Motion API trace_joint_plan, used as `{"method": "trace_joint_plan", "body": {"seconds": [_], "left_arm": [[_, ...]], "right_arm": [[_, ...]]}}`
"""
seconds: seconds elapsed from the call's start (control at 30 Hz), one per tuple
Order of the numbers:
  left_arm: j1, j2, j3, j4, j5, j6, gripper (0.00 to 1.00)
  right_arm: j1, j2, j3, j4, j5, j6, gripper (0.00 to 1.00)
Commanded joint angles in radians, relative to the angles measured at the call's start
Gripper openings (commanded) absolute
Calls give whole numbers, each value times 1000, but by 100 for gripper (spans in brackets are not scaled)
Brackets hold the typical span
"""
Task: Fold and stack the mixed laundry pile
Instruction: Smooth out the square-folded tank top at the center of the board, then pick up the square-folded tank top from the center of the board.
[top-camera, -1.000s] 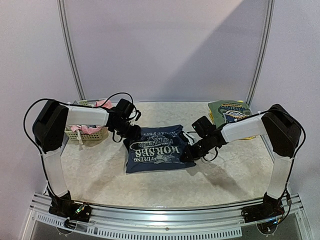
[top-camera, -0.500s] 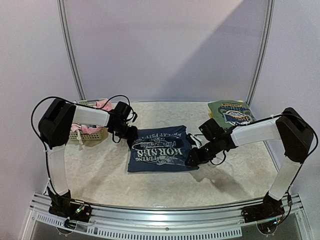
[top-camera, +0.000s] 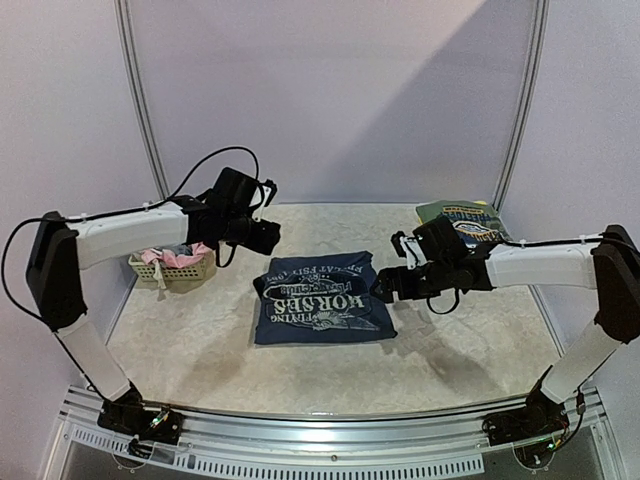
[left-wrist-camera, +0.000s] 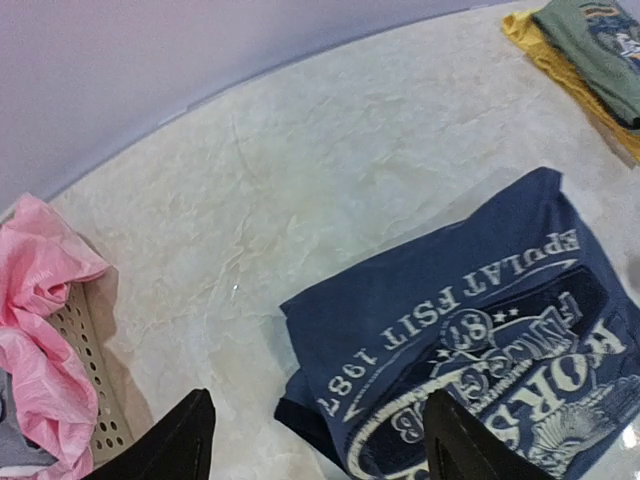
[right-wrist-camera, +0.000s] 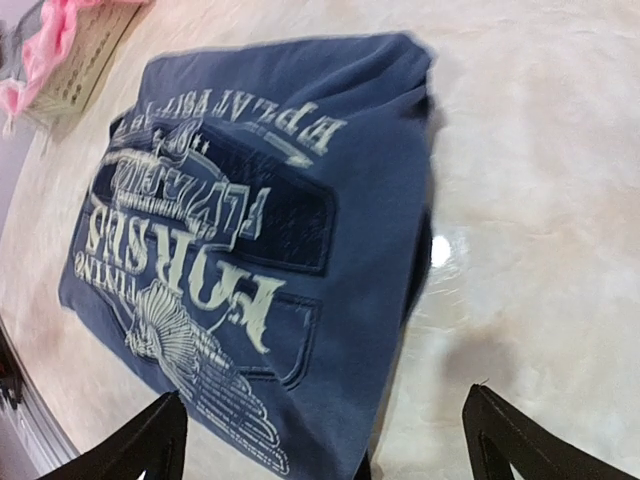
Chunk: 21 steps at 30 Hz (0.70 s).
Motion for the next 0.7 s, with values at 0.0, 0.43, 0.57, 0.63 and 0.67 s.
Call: {"method": "trace_joint_plan", "body": {"seconds": [0.0, 0.43, 0.57, 0.63, 0.67], "left_arm": [[-154, -77, -11, -79, -175, 98, 74], [-493, -3, -48, 59, -279, 309, 79], [-569, 113, 20, 38, -330, 406, 80], [-609, 178, 65, 16, -355, 443, 80], [-624, 211, 96, -5, -362, 454, 81]], "right_arm": [[-28, -73, -54, 36, 99, 46, 99], [-107, -216, -200, 70, 101, 81, 99], [-119, -236, -222, 71, 105, 79, 99], [-124, -243, -231, 70, 104, 78, 99], [-127, -247, -235, 70, 105, 79, 99]]}}
